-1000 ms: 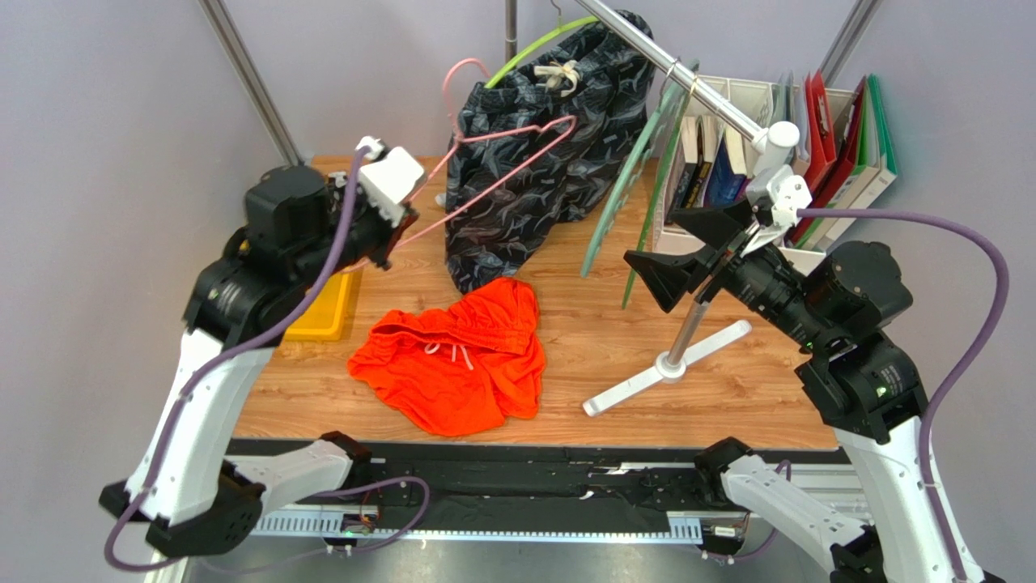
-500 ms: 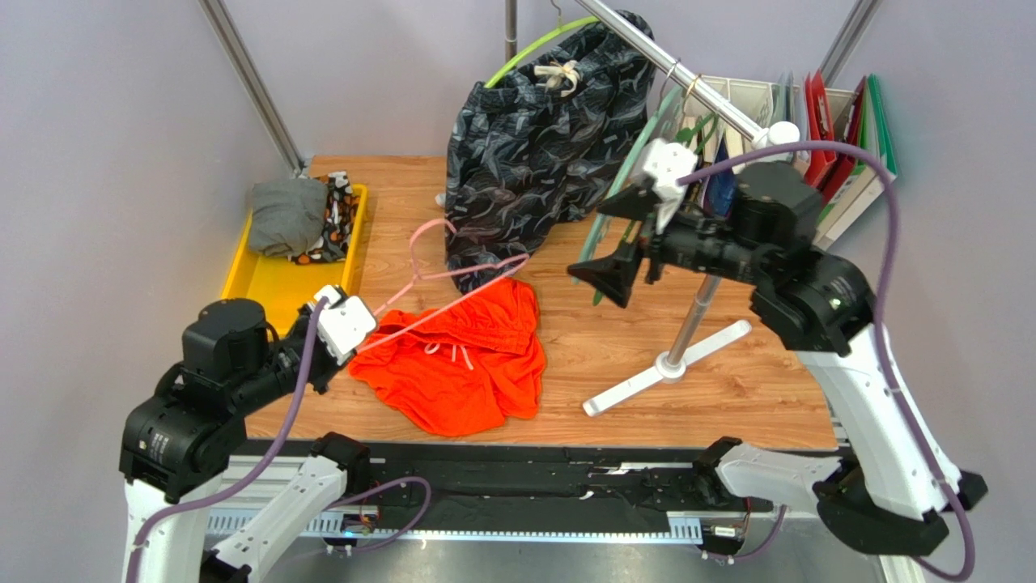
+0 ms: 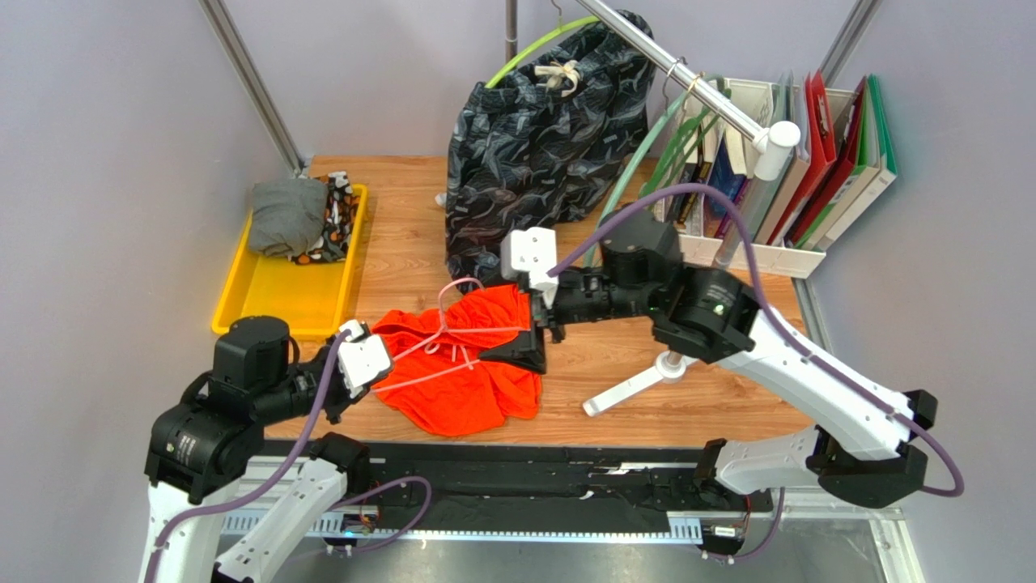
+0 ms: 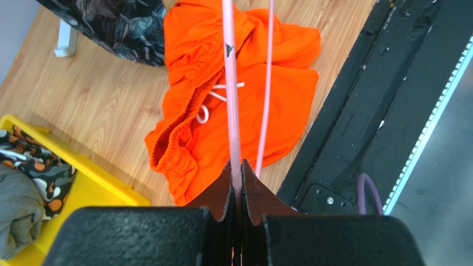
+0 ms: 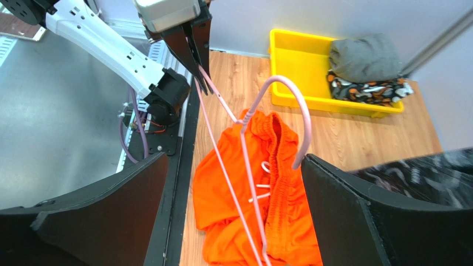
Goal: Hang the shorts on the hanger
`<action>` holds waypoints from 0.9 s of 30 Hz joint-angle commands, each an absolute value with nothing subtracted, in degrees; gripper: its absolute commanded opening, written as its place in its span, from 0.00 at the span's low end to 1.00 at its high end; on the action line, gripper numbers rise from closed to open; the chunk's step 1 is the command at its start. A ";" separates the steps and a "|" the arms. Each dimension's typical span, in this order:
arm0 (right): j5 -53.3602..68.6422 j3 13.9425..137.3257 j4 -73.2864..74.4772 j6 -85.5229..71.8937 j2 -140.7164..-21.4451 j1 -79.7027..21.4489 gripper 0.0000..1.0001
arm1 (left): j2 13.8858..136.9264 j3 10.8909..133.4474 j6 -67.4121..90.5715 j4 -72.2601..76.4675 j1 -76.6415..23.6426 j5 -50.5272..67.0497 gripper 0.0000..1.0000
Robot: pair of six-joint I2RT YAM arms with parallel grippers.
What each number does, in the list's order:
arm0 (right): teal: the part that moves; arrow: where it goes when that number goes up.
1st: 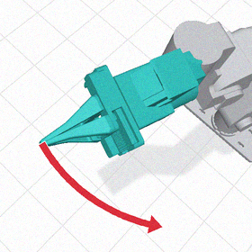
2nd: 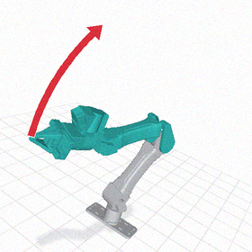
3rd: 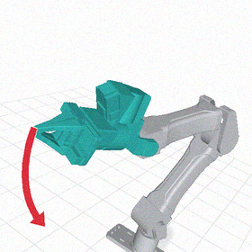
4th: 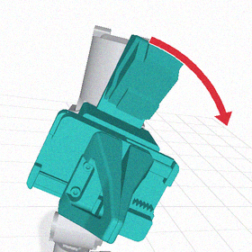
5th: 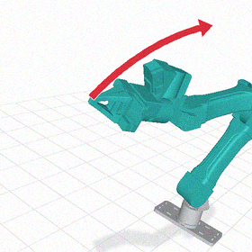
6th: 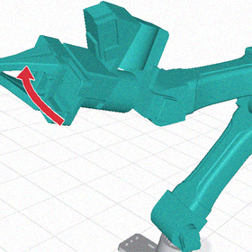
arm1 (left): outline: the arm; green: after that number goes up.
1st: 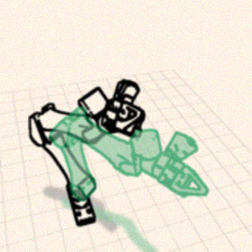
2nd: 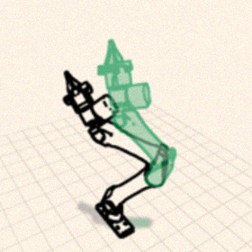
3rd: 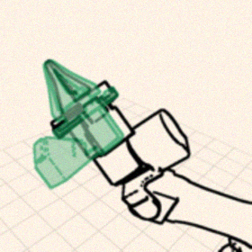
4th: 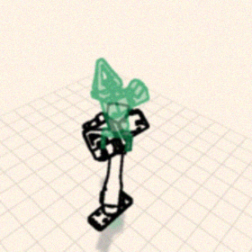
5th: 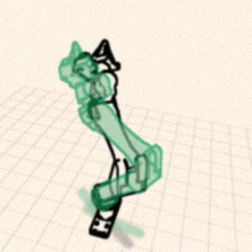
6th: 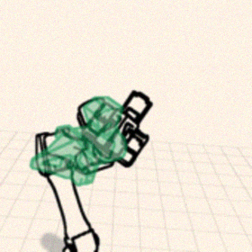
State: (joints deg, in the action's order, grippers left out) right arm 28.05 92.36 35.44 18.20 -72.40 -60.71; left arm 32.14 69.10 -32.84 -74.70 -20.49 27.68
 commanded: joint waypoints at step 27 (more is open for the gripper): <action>34.82 80.77 13.80 10.18 -79.28 -63.46 0.00 | 28.03 65.74 -32.97 -69.26 -20.13 28.41 0.35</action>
